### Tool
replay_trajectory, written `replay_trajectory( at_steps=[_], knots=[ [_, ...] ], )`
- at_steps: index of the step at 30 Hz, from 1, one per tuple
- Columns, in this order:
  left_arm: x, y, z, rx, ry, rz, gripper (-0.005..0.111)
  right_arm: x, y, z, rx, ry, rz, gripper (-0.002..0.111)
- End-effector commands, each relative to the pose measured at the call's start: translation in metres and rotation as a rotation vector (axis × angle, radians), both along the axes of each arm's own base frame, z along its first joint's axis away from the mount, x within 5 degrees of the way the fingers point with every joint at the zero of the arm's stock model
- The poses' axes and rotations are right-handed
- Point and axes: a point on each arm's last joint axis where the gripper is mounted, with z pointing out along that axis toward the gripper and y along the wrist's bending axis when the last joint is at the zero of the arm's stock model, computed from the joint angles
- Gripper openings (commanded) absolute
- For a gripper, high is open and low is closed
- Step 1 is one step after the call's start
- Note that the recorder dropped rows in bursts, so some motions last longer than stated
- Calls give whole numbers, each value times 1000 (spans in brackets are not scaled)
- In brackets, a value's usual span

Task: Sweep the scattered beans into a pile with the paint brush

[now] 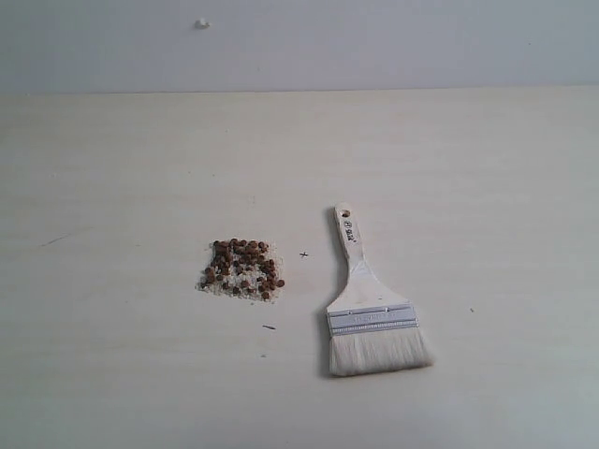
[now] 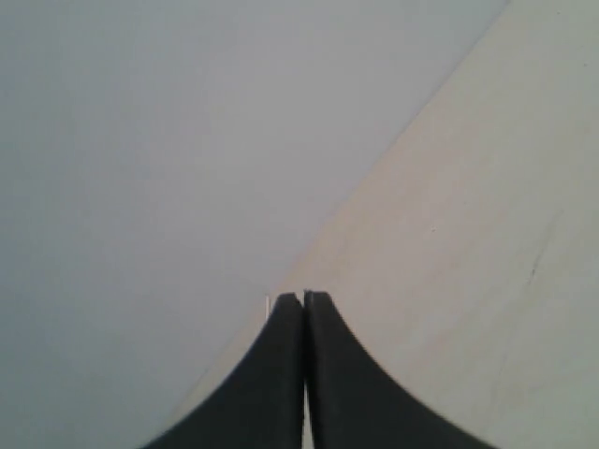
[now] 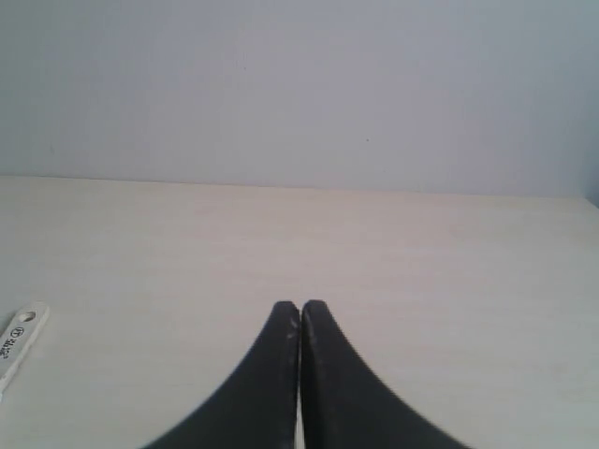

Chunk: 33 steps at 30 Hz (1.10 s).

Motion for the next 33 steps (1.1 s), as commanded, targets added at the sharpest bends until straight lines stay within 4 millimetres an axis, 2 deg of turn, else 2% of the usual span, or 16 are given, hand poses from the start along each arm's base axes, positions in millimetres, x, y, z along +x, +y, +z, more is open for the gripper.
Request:
replay_trajectory(
  at_steps=[1,12,16,21,23,28,33],
  knots=[
    [-4,-2,1,-7,-13,-33,0,0,0,-1,4,-2,-5,0],
    [-18,-1,11,-47,-155,-47,0,0,0,-1,4,-2,-5,0],
    [-19,-2,11,-339,-106,-45,0,0,0,-1,4,-2,-5,0],
    [-19,0,10,-882,-6,-16,0,0,0,-1,3,-2,-5,0],
    [-19,0,9,-1002,31,-3,0,0,0,-1,1,-2,-5,0],
    [-19,-1,1,-1018,104,22,0,0,0,-1,2,0,-5,0],
    [-20,-3,-9,-963,204,54,0,0,0,-1,2,0,-5,0]
  ],
)
